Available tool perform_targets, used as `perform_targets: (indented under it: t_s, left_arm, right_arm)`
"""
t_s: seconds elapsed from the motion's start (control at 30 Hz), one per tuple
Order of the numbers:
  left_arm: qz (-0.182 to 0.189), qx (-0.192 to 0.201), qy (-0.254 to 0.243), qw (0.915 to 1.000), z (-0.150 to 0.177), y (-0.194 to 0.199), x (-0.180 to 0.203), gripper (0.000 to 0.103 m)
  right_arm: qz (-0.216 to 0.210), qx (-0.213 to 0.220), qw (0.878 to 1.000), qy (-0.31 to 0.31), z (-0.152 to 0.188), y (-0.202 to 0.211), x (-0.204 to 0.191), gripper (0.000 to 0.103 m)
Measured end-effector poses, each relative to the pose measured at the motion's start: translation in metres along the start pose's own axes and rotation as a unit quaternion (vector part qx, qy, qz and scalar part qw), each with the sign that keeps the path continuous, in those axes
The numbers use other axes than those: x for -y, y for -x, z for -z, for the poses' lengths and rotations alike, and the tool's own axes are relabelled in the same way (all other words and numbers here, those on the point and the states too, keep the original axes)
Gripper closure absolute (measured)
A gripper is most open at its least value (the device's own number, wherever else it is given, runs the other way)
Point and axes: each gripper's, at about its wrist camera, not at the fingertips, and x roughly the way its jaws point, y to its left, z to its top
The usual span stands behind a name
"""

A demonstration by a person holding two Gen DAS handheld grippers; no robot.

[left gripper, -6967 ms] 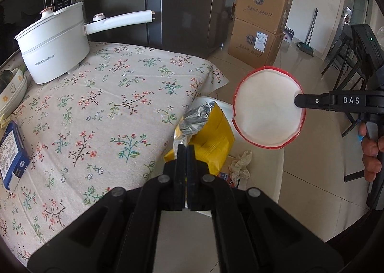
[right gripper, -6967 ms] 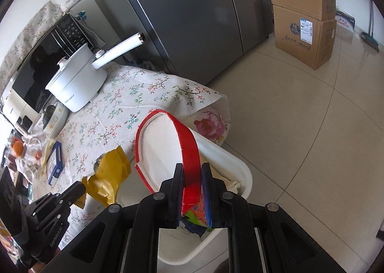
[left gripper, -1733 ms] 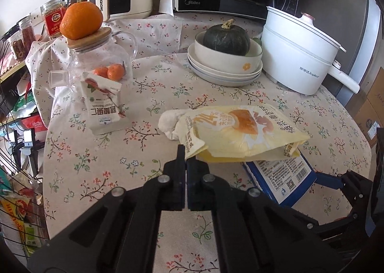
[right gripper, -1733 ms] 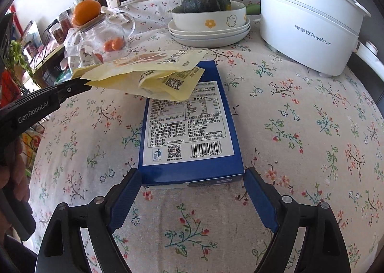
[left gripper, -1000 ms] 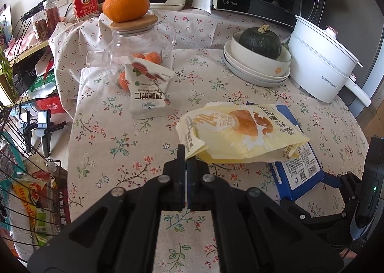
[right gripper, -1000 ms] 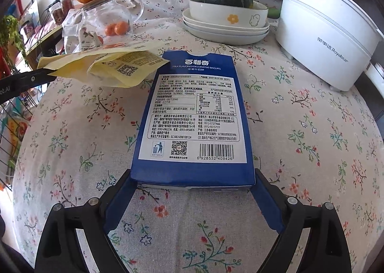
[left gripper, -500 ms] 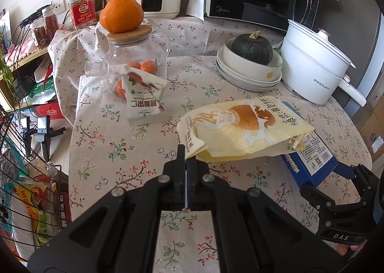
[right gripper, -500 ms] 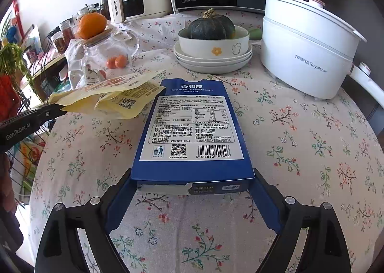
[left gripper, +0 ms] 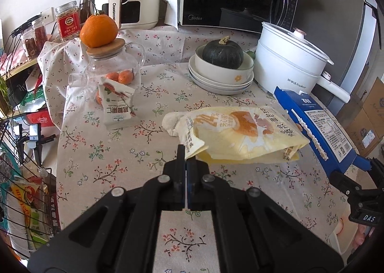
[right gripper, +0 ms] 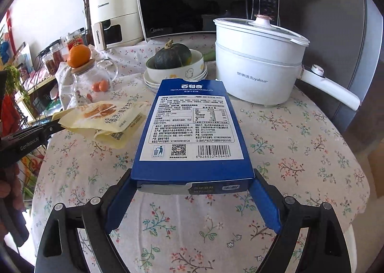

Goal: Collect trash
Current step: 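Carry the beige pouch and blue box over the white bin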

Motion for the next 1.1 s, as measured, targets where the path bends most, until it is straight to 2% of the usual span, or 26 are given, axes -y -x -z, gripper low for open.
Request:
perform_targets:
  t_s: [0.6,1.1]
  left_arm:
    - [0.065,0.0,-0.087,0.9941,0.023,0.015,0.113,0.102]
    - [0.11,-0.002,-0.158,0.9813,0.046,0.03,0.202,0.102]
  right_arm:
    - [0.069,-0.006,0.997,-0.042,0.048,0.087,0.099,0.011]
    - [0.105,-0.022,0.992,-0.07,0.087,0.136,0.153,0.011]
